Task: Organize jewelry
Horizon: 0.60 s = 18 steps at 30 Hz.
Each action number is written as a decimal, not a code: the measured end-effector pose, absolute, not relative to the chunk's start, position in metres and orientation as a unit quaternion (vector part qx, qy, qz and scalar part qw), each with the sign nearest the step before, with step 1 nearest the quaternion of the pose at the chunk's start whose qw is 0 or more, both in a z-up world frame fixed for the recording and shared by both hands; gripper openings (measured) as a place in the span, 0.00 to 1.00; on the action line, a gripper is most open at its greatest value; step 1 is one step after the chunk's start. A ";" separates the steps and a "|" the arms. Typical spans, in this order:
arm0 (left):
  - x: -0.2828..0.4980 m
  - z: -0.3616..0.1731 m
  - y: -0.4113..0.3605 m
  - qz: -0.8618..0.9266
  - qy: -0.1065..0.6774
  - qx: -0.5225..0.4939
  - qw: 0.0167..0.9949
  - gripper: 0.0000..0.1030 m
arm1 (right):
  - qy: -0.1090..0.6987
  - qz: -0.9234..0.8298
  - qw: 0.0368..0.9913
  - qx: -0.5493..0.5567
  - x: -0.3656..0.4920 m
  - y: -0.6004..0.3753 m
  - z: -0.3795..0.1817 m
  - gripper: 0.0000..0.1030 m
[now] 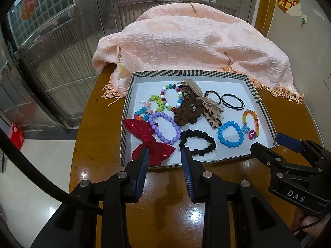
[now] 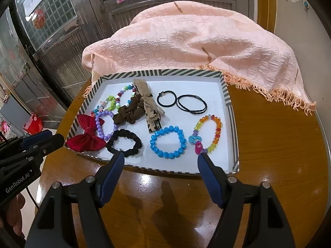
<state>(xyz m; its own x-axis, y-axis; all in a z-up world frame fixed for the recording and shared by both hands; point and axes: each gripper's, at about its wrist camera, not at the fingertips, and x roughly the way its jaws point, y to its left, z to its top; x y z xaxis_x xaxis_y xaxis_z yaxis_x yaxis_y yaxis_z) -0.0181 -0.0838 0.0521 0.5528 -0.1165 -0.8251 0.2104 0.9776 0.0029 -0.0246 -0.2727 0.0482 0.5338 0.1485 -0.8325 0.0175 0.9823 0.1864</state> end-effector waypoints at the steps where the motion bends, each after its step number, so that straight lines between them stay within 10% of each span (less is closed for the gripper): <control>1: -0.018 0.052 -0.083 -0.093 0.464 0.050 0.879 0.24 | 0.482 0.038 0.871 0.086 -0.024 -0.273 0.048 0.74; 18: -0.014 0.047 -0.083 -0.099 0.467 0.050 0.877 0.24 | 0.486 0.035 0.869 0.089 -0.021 -0.278 0.045 0.74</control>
